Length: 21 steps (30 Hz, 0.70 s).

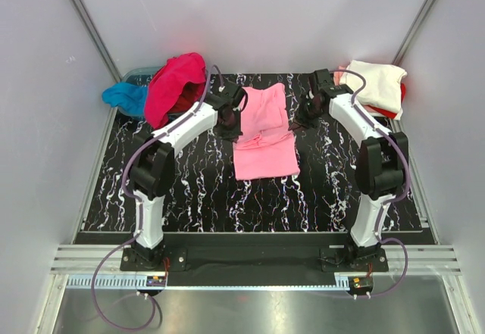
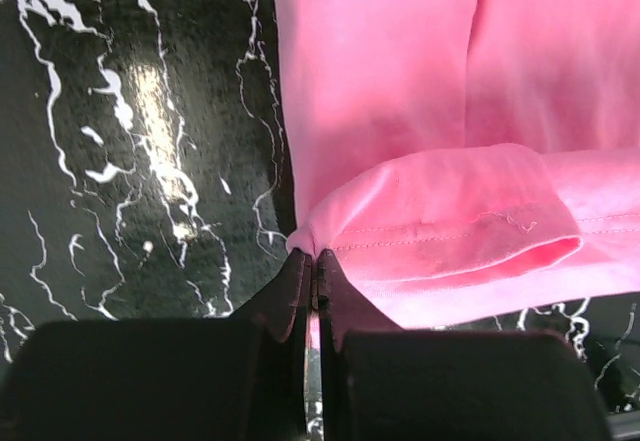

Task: Fold and stack the t-shirts

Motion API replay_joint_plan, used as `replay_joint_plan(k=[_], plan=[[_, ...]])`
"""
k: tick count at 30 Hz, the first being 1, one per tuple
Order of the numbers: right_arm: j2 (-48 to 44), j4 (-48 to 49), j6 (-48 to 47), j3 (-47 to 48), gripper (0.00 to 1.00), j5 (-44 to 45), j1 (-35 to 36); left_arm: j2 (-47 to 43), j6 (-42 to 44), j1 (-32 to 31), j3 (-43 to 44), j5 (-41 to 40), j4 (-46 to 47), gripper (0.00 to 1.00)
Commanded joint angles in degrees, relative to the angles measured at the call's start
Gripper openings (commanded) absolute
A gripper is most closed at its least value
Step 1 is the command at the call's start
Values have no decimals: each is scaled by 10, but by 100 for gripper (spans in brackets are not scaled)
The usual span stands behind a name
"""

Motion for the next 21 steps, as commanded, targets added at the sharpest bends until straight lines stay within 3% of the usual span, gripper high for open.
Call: replay_joint_plan(k=[1,10,16,18,19,20,21], plan=[[18,-5,-16,42,0,13,-8,10,37,15,43,10,-7,1],[100,-17,-15,107,0,9,-15,75,56,44,118,38,-6,6],[164,-29,8,160,0,10,-28,153,49,58,190,90,7,24],[198,-35,15,198,1,7,-31,190,45,72,235,105,0,38],[212,-36,18,215,38,0,-35,203,41,79,270,110,-6,40],[226,-52,19,259,54,0,-37,222,30,86,286,110,-14,40],[259,-70,23,288,61,4,-39,228,23,104,300,114,-21,43]])
